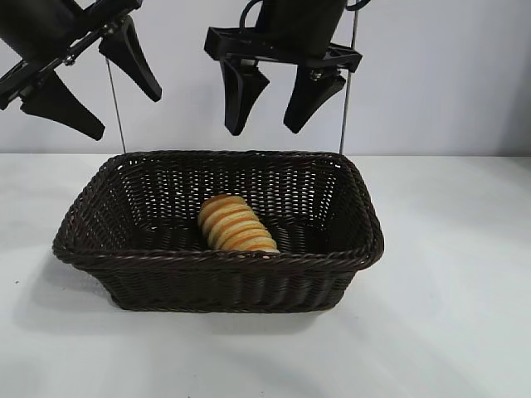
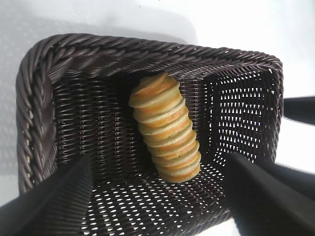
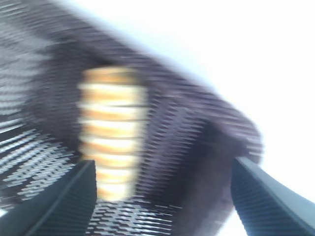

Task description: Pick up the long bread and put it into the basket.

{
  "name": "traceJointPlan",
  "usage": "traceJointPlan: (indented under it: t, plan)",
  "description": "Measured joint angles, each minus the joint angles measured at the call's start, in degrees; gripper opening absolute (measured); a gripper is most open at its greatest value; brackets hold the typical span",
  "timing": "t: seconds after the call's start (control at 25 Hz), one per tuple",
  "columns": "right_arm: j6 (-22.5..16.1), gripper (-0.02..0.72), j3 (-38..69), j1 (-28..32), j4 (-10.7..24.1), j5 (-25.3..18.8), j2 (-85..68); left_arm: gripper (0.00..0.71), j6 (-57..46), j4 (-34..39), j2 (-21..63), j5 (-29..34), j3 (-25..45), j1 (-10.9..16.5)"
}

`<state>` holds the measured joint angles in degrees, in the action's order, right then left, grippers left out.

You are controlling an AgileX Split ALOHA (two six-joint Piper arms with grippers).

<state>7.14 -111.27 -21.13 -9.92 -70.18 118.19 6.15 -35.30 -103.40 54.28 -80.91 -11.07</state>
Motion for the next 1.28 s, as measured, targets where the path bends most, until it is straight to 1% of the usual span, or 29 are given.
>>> traceJointPlan:
  t: [0.24,0.36,0.52,1.28]
  plan:
    - [0.04,0.549,0.00,5.39,-0.22,-0.41,0.00,0.540,0.00,0.05,0.00,0.07,0.00,0.00]
    - [0.09,0.549,0.00,6.61,-0.62,-0.41,0.00,0.540,0.00,0.05,0.00,0.13,0.00,0.00]
    - [0.06,0.549,0.00,6.61,-1.20,-0.41,-0.05,0.540,0.00,0.05,0.00,0.26,0.00,0.00]
    - [-0.01,0.549,0.00,6.61,-1.31,-0.61,-0.05,0.540,0.00,0.12,0.00,0.30,0.00,0.00]
